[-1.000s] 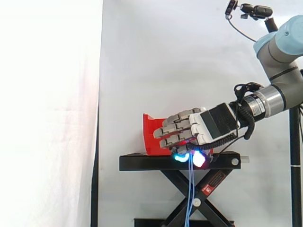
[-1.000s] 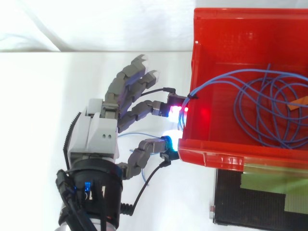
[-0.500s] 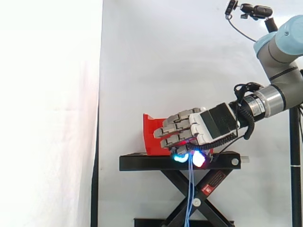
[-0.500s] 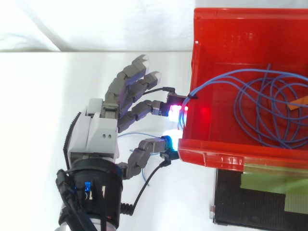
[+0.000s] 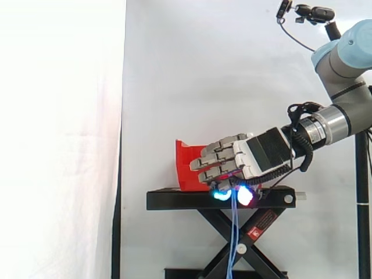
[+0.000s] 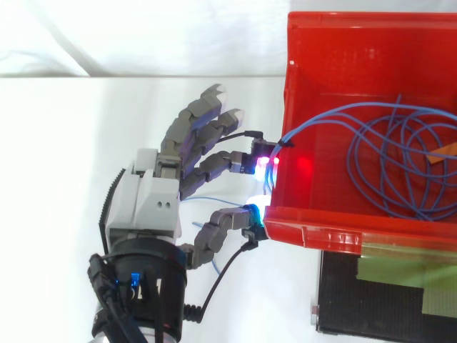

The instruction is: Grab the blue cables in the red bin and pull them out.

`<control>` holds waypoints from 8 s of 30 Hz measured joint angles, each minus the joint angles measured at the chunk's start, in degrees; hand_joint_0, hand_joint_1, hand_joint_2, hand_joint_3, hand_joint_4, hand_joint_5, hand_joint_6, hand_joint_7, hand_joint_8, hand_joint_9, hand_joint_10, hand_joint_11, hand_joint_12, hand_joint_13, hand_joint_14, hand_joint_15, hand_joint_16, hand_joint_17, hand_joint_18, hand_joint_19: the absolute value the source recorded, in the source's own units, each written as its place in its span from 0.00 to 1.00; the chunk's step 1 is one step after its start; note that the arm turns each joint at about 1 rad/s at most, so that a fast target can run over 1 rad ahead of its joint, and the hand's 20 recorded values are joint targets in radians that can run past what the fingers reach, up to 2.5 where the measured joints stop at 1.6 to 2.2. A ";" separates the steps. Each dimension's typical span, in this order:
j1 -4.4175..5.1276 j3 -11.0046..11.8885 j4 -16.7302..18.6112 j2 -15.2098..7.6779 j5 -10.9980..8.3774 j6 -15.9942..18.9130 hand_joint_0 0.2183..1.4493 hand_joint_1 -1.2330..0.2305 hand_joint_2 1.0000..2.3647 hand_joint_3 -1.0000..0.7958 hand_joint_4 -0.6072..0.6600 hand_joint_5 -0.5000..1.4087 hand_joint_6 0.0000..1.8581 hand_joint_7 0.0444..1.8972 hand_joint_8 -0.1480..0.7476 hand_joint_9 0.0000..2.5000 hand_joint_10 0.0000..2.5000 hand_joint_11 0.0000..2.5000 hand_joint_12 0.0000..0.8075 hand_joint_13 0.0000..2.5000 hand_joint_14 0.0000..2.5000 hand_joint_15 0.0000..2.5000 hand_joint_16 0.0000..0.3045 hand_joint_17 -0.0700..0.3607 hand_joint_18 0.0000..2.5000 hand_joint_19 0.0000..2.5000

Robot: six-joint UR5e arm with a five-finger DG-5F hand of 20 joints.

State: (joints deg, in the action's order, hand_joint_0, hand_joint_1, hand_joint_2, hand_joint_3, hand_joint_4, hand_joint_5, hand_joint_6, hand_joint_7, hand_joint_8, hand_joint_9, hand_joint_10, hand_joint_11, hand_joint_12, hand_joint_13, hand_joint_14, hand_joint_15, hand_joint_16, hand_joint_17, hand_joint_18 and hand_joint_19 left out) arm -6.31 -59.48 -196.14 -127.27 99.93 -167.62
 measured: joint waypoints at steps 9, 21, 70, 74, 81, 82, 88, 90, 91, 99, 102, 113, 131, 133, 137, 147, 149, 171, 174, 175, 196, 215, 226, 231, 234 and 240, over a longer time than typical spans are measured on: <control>-0.09 -0.02 0.04 -0.01 0.00 -0.42 0.57 0.20 0.00 0.00 0.64 0.69 0.00 0.40 0.42 0.23 0.01 0.15 0.36 0.14 0.00 0.11 0.12 0.36 0.14 0.21; -0.11 -0.05 0.08 0.00 0.00 -0.63 0.58 0.22 0.00 0.00 0.61 0.71 0.11 0.42 0.42 0.26 0.01 0.15 0.35 0.16 0.00 0.12 0.12 0.36 0.14 0.21; 11.20 3.47 0.94 1.13 6.84 30.82 0.59 0.30 0.00 0.00 0.62 0.67 0.42 0.33 0.43 0.32 0.01 0.22 0.35 0.21 0.01 0.14 0.12 0.35 0.16 0.21; 12.47 3.48 1.35 1.73 6.86 37.29 0.59 0.30 0.00 0.00 0.62 0.67 0.42 0.33 0.43 0.32 0.01 0.22 0.35 0.21 0.01 0.14 0.12 0.35 0.16 0.21; 14.75 3.49 5.72 2.68 6.76 47.67 0.59 0.30 0.00 0.00 0.62 0.67 0.42 0.34 0.43 0.32 0.01 0.22 0.35 0.21 0.01 0.15 0.12 0.35 0.16 0.21; 15.12 3.49 6.61 2.78 6.70 49.46 0.59 0.30 0.00 0.00 0.62 0.67 0.42 0.34 0.43 0.32 0.01 0.22 0.35 0.21 0.01 0.15 0.12 0.35 0.16 0.21; 16.81 3.50 9.79 2.99 5.12 58.56 0.59 0.30 0.00 0.00 0.62 0.67 0.41 0.34 0.43 0.32 0.01 0.22 0.35 0.21 0.01 0.15 0.12 0.35 0.16 0.21; 17.30 3.49 10.38 3.04 3.82 61.29 0.59 0.30 0.00 0.00 0.62 0.67 0.42 0.33 0.44 0.32 0.01 0.22 0.35 0.21 0.01 0.15 0.12 0.35 0.16 0.21; 17.69 3.49 10.99 3.07 2.64 63.17 0.59 0.30 0.00 0.00 0.61 0.67 0.41 0.34 0.43 0.32 0.01 0.22 0.35 0.21 0.01 0.15 0.12 0.35 0.16 0.21; 19.56 3.48 13.93 3.07 -3.64 75.21 0.59 0.30 0.00 0.00 0.61 0.67 0.41 0.34 0.43 0.32 0.01 0.22 0.35 0.21 0.01 0.15 0.12 0.35 0.16 0.21; 20.09 3.46 14.50 3.07 -4.30 79.87 0.59 0.30 0.00 0.00 0.62 0.67 0.41 0.34 0.43 0.32 0.01 0.22 0.35 0.21 0.01 0.15 0.12 0.35 0.16 0.21; 21.17 0.42 19.20 3.07 -5.47 96.61 0.59 0.29 0.00 0.00 0.61 0.67 0.41 0.34 0.44 0.32 0.01 0.22 0.35 0.21 0.01 0.15 0.12 0.35 0.16 0.21; 22.22 -2.11 23.37 3.01 -8.91 121.29 0.59 0.29 0.00 0.00 0.61 0.67 0.40 0.34 0.43 0.32 0.01 0.22 0.35 0.21 0.01 0.15 0.11 0.34 0.16 0.21; 22.38 -2.10 23.38 3.00 -9.18 122.49 0.59 0.29 0.00 0.00 0.61 0.67 0.40 0.34 0.43 0.32 0.01 0.22 0.35 0.21 0.01 0.15 0.11 0.34 0.16 0.22; 22.68 -2.11 23.37 3.00 -10.01 124.49 0.58 0.29 0.00 0.00 0.61 0.67 0.40 0.34 0.43 0.32 0.01 0.22 0.35 0.21 0.01 0.15 0.11 0.35 0.16 0.21; 22.96 -3.61 23.35 3.05 -12.33 130.55 0.58 0.29 0.00 0.00 0.60 0.68 0.39 0.34 0.43 0.33 0.01 0.22 0.35 0.21 0.01 0.15 0.11 0.34 0.16 0.22; 22.99 -4.37 23.34 3.04 -12.59 132.17 0.58 0.29 0.00 0.00 0.61 0.68 0.39 0.34 0.43 0.33 0.01 0.22 0.35 0.21 0.01 0.15 0.11 0.34 0.16 0.21; 23.38 -5.10 13.30 3.00 -12.83 149.89 0.58 0.29 0.00 0.00 0.61 0.68 0.37 0.35 0.43 0.33 0.01 0.22 0.35 0.22 0.01 0.15 0.11 0.34 0.16 0.21; 23.48 -5.11 12.97 3.00 -12.89 152.17 0.58 0.29 0.00 0.00 0.60 0.68 0.37 0.35 0.43 0.34 0.01 0.23 0.35 0.24 0.01 0.17 0.11 0.34 0.16 0.21; 23.50 -5.11 12.91 3.00 -12.90 152.71 0.58 0.29 0.00 0.00 0.61 0.68 0.37 0.34 0.43 0.34 0.01 0.23 0.35 0.26 0.01 0.19 0.11 0.34 0.16 0.22; 23.80 -5.11 11.58 3.03 -12.92 154.48 0.58 0.29 0.00 0.00 0.60 0.68 0.36 0.36 0.43 0.35 0.01 0.31 0.39 0.44 0.01 0.47 0.11 0.33 0.21 0.27; 24.08 -5.07 11.08 3.04 -12.88 154.56 0.58 0.28 0.00 0.00 0.56 0.66 0.40 0.34 0.53 0.26 0.00 0.56 0.46 0.46 0.00 0.53 0.12 0.36 0.21 0.28; 24.15 -5.10 11.04 3.00 -12.92 154.54 0.58 0.28 0.00 0.00 0.57 0.65 0.41 0.33 0.53 0.28 0.06 0.57 0.40 0.47 0.12 0.55 0.12 0.35 0.22 0.30; 24.15 -5.10 11.04 3.03 -12.92 154.45 0.58 0.28 0.00 0.00 0.57 0.65 0.42 0.33 0.53 0.28 0.11 0.57 0.41 0.46 0.20 0.53 0.12 0.35 0.22 0.30; 24.15 -5.09 11.04 3.01 -12.92 154.38 0.59 0.28 0.00 0.00 0.57 0.65 0.42 0.32 0.54 0.26 0.27 0.53 0.40 0.45 0.21 0.53 0.12 0.35 0.22 0.30; 24.15 -5.09 11.04 3.05 -12.92 154.31 0.58 0.28 0.00 0.00 0.57 0.65 0.43 0.32 0.53 0.25 0.39 0.50 0.40 0.44 0.23 0.52 0.12 0.35 0.22 0.30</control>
State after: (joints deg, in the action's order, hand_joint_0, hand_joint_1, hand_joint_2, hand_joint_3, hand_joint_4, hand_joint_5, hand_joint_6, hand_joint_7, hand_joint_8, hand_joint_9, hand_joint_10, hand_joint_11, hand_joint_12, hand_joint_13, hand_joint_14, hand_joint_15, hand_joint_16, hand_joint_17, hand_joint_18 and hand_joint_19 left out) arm 17.84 -64.57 -185.10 -124.22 87.01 -13.30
